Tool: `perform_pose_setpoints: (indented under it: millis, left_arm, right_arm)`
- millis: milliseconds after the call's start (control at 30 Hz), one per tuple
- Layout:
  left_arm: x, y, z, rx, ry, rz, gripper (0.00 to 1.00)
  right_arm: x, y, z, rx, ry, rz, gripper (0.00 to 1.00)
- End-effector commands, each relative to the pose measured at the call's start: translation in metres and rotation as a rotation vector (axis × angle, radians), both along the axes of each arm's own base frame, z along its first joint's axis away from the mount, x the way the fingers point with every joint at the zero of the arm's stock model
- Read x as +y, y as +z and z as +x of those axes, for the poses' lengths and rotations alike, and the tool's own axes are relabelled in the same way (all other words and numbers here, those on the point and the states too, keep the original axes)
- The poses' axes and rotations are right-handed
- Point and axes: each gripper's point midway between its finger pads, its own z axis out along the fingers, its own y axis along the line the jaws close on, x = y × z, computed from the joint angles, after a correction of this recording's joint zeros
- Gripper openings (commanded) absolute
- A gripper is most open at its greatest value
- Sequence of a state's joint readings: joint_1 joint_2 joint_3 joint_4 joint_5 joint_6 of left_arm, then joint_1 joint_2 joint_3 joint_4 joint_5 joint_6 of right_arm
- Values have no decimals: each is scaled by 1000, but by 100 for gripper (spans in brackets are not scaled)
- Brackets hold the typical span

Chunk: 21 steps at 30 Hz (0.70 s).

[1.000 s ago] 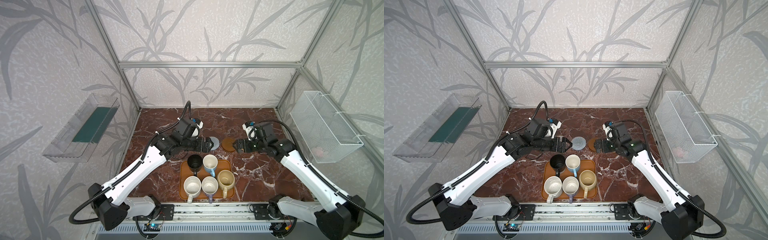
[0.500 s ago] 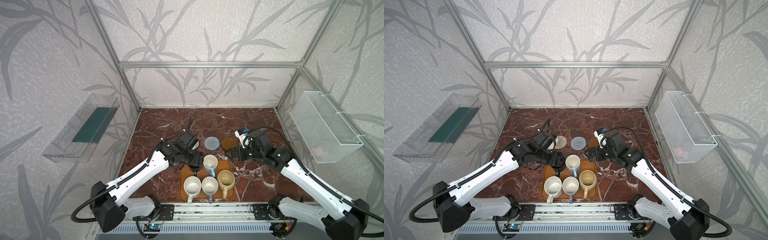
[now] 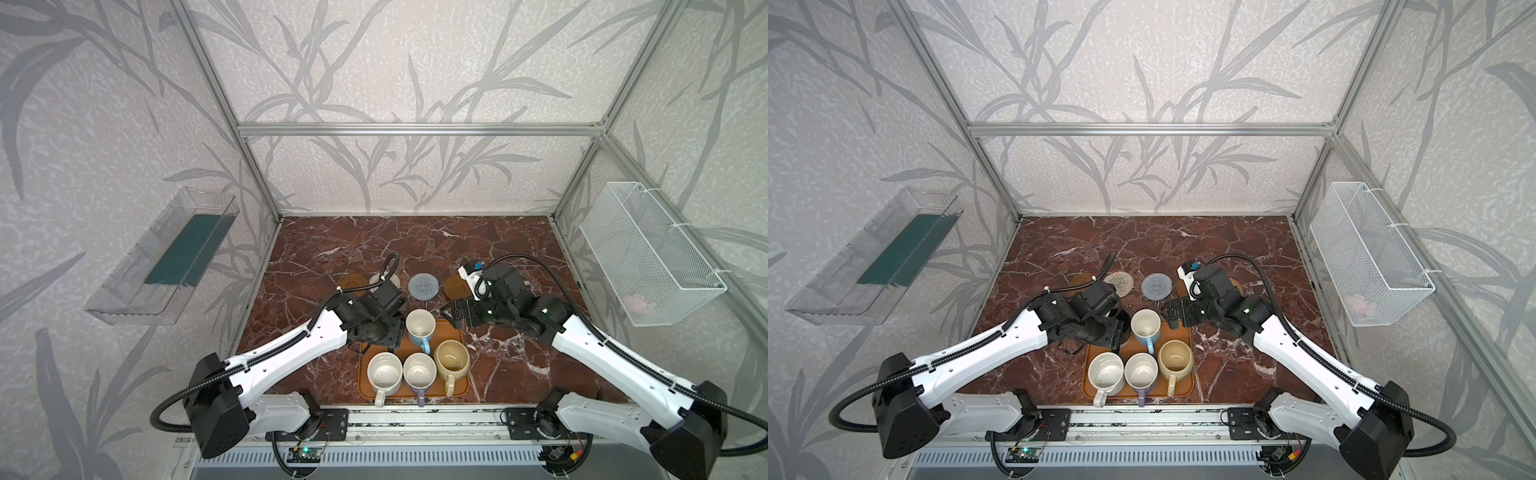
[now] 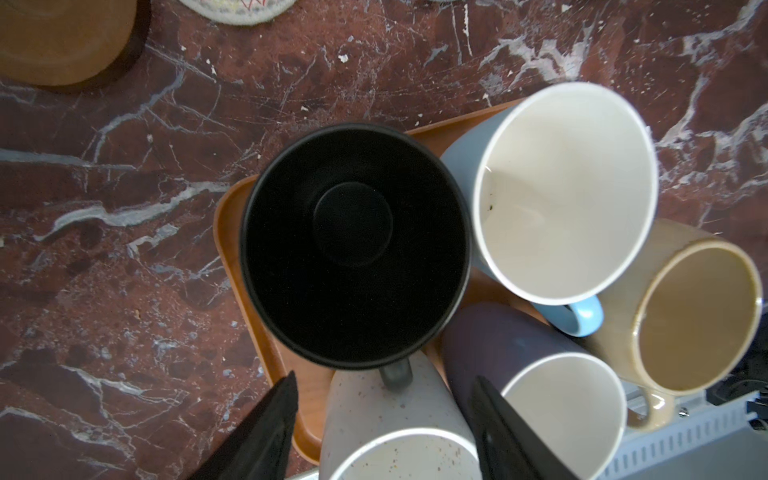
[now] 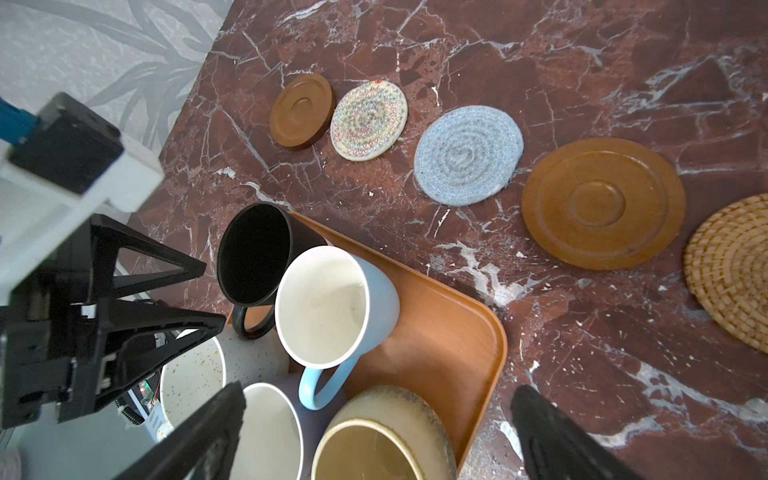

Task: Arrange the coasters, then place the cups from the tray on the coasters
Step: 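Bring both grippers back toward the mug tray, then lower the left gripper onto the black mug and grasp its rim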

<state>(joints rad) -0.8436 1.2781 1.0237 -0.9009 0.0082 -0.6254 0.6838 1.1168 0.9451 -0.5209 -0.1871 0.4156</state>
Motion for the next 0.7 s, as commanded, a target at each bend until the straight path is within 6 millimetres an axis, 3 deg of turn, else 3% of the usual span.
perform_pose_setpoints:
  millis: [0, 333, 667]
  left_arm:
    - [6, -10, 4, -15, 25, 59, 65]
    - [2, -31, -2, 8, 3, 110, 60]
    - [0, -37, -1, -8, -1, 122, 55]
  right_arm:
    - [3, 15, 4, -42, -12, 27, 99]
    - [7, 13, 8, -40, -13, 36, 99]
    - [5, 10, 9, -39, -35, 31, 99]
